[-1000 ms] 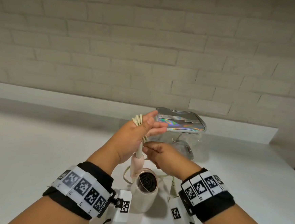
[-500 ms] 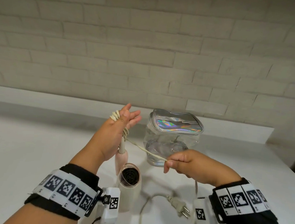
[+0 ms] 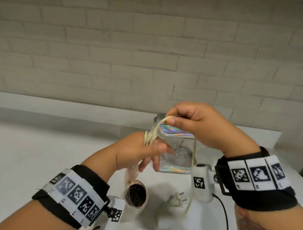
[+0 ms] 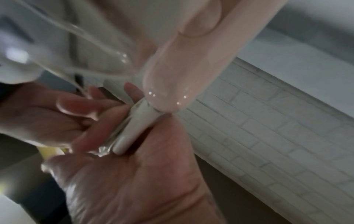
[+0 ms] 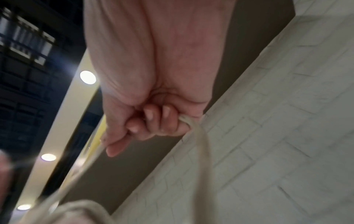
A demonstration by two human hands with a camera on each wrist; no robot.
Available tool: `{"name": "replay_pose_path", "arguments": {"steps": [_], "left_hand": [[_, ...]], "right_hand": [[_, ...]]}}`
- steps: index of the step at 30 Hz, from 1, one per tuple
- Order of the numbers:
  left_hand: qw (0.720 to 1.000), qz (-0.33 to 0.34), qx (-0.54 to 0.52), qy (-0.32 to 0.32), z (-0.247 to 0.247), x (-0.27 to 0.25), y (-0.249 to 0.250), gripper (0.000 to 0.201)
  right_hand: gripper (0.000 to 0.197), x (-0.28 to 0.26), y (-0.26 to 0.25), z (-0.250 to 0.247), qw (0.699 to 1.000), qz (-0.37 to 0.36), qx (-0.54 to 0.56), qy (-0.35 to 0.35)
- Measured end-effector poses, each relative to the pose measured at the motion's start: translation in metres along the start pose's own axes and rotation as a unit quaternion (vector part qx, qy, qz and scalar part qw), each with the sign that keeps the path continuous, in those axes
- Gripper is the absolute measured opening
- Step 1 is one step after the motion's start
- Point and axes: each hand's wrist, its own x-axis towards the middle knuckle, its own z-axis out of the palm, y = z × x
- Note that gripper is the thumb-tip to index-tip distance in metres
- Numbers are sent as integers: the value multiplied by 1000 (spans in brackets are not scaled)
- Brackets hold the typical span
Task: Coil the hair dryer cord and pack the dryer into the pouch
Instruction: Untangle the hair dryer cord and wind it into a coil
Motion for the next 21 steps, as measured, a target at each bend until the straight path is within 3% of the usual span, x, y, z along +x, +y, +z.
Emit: {"name": "replay_pose_path", "arguments": {"steps": [3,6,10,13,15,17,21], "left_hand": [[999,-22,2,-37,6,-1,5,35],[1000,-8,-11,-28,4,-4,2,35],[999,32,-30,1,3,-6,1,39],[986,77,-143,39,3,-3,-2,44],[971,89,-207,81,0,2,-7,45],[964,88,-211,134,-3,9,-13,46],[965,43,-145,214,-8,16,-19,58]], "right_hand": [[6,17,11,11,996,32,71,33],[21,26,31,30,990,75,103,52],[45,21,39,63,967,143,211,-5],[27,12,49,90,954,198,224,-30],[34,7,63,105,965,206,160,-21],[33,4,74,112,982,178,36,-61],[30,-1,61,103,961,98,-211,-149]]}}
